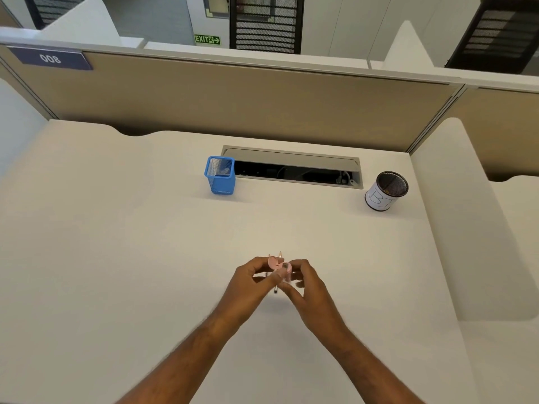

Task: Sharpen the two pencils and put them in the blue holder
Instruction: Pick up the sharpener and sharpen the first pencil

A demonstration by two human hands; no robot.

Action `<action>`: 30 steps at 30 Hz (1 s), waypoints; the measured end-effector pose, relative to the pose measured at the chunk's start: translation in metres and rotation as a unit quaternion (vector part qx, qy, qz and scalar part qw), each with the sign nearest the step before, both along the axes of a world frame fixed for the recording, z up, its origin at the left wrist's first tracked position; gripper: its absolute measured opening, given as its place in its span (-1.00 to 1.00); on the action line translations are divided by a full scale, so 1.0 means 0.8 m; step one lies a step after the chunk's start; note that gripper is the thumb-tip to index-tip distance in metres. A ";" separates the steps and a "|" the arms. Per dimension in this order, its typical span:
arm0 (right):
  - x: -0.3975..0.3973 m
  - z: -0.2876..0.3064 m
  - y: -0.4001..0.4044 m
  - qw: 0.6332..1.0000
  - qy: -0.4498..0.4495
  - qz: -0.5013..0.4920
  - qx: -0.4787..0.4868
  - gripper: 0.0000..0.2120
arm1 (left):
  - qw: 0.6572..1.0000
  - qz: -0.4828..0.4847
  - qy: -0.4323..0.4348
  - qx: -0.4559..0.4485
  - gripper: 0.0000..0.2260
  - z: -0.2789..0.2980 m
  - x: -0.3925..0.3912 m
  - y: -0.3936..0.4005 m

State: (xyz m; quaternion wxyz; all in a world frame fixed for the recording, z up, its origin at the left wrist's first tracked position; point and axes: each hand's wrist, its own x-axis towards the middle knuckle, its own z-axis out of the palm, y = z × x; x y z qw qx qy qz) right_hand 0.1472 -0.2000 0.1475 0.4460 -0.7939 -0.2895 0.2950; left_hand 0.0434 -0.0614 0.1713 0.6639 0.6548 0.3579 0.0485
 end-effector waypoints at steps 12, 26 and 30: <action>0.014 -0.022 0.000 0.996 0.083 0.028 -0.030 -0.54 | 0.995 0.012 0.006 0.094 -0.72 -0.011 -0.007 0.011; 0.034 -0.083 0.051 0.967 -0.029 0.002 -0.251 -0.68 | 0.996 0.068 0.011 0.060 -0.79 -0.026 -0.024 0.036; 0.034 -0.087 0.065 0.945 -0.105 0.040 -0.307 -0.67 | 0.994 0.053 0.007 0.091 -0.78 -0.030 -0.028 0.041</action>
